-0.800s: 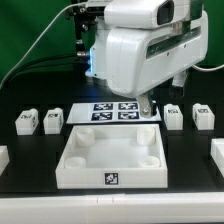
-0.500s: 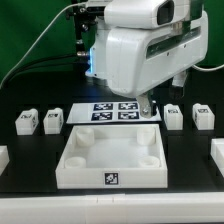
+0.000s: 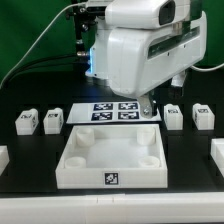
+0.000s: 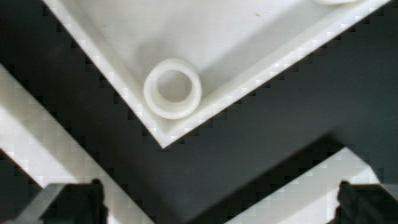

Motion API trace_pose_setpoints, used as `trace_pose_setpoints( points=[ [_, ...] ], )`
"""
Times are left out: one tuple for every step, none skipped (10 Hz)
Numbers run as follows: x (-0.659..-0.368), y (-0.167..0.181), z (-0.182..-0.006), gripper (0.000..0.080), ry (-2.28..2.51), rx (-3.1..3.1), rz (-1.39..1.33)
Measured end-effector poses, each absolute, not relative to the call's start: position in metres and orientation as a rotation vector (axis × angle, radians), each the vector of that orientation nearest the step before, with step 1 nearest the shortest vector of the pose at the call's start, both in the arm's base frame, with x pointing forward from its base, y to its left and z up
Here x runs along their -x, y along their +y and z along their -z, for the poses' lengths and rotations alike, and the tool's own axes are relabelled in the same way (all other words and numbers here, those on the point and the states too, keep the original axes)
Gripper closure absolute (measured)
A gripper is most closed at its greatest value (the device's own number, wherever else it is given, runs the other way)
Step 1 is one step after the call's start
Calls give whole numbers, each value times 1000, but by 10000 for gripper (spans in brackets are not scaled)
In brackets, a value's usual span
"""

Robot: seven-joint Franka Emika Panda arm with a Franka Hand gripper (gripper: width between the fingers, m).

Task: Assemble one leg

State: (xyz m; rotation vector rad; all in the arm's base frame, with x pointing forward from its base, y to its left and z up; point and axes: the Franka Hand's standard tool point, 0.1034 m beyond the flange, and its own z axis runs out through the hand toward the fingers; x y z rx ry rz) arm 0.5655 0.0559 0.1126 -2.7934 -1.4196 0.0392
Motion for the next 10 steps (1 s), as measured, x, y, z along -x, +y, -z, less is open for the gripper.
trace_pose_setpoints(
  points=[
    [-566,56,-113,150,-1417,2795,-39],
    [-565,56,-112,150,-1417,2794,-39],
    [-562,54,-112,150,-1440,2785,-33],
    [-545,49,-110,150,-1490,2760,-35],
    [-526,43,-108,150,-1546,2725,-52],
    [-509,40,-105,150,-1550,2725,-51],
    [-491,36,-99,150,-1571,2715,-42],
    [-480,28,-89,150,-1784,2585,-17],
    [-467,18,-75,150,-1943,2467,-1],
    [-456,9,-60,150,-2016,2404,12]
  ],
)
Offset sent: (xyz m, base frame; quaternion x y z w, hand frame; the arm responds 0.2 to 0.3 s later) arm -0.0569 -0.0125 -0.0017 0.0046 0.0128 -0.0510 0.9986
